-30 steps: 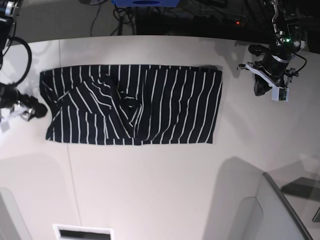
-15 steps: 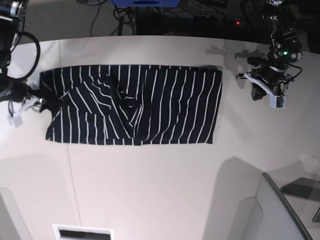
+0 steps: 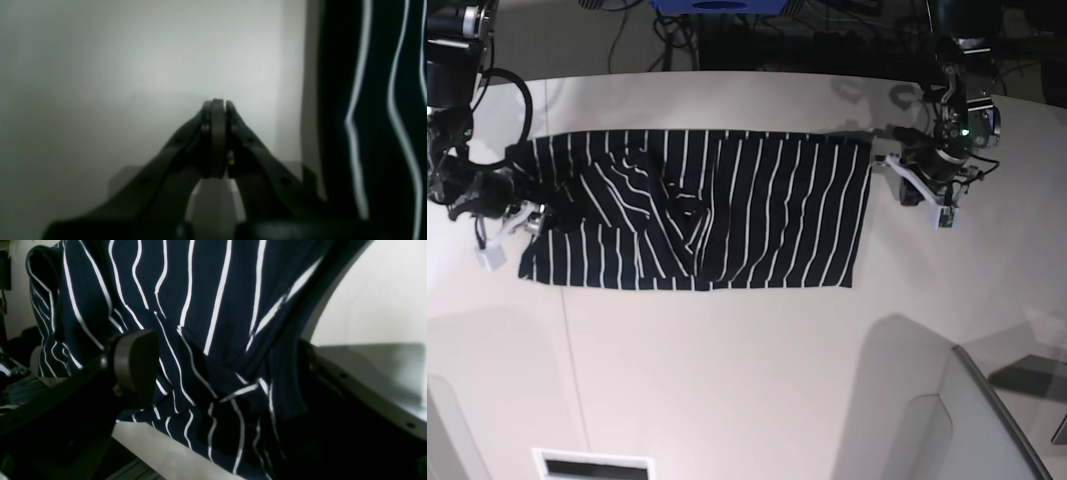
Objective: Layout the t-shirt on the table in an organized manner, then fold the t-shirt properly
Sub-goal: 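Grasp the folded strip ends with both grippers, then fold the strip end with the right gripper over toward the left gripper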
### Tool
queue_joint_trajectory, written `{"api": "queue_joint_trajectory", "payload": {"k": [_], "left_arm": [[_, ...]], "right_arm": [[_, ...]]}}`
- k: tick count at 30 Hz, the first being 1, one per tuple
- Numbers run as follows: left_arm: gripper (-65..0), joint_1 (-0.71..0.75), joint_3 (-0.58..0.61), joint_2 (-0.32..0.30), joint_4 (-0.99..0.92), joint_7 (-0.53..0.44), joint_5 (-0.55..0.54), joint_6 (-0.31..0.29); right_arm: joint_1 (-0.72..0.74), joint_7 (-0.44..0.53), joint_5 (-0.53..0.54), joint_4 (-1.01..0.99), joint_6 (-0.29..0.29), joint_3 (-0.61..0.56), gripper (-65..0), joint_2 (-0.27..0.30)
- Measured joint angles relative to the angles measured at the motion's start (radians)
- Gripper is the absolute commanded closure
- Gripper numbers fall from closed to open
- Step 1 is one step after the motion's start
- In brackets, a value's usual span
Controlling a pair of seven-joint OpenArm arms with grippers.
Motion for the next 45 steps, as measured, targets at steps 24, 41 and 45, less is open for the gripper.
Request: {"api": "queue_joint_trajectory", "payload": {"k": [24,41,45], "left_arm": [[0.0,-0.208,0.230,0.004,-0.198,-0.092,-0.005,0.002],[0.0,-0.192,0.235,0.071,-0.165,-0.079,-0.006,0.002],[0.0,-0.194,0.236,0.085,-0.165,-0.076,-0.003,0.002]], "right_arm": [[-0.103,-0.110,-0.023,0.232,-0.154,0.003,-0.6,-0.024],[-0.180,-0.270,-0.025,0.793,-0.714,-0.253,-0.6,-0.099],[-0.171,-0.270,-0.026,0.793,-0.792,-0.359,-0.6,-0.124]]}}
